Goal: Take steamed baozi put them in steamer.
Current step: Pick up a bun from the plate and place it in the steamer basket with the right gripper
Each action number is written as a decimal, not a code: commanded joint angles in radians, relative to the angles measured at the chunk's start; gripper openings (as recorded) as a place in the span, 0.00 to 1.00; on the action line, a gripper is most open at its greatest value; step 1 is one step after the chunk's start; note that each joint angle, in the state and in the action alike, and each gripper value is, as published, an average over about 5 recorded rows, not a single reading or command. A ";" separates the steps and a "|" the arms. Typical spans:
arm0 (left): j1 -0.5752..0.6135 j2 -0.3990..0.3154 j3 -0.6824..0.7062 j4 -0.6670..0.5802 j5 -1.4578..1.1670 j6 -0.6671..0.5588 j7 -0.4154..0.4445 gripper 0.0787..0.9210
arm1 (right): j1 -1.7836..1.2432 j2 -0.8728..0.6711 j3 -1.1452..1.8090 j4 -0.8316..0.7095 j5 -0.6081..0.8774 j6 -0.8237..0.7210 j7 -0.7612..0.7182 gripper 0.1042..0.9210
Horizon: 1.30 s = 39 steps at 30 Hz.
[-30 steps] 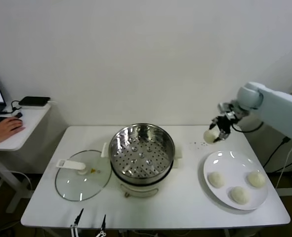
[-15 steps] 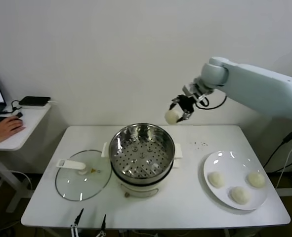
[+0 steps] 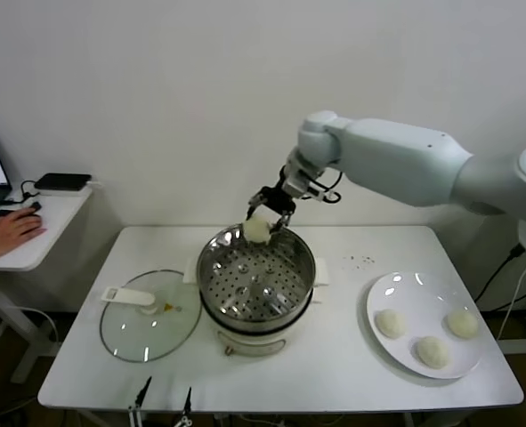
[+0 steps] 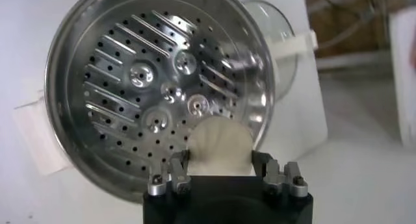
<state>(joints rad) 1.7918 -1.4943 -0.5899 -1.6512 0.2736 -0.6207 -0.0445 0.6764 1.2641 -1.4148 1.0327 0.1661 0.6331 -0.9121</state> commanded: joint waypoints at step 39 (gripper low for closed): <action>-0.028 0.006 0.001 0.044 0.027 -0.022 0.000 0.88 | -0.156 0.213 0.031 -0.347 -0.050 0.240 -0.081 0.80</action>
<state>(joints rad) 1.7622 -1.4867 -0.5890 -1.6073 0.2873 -0.6411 -0.0443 0.5070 1.4753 -1.3739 0.6907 0.0455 0.8236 -0.9948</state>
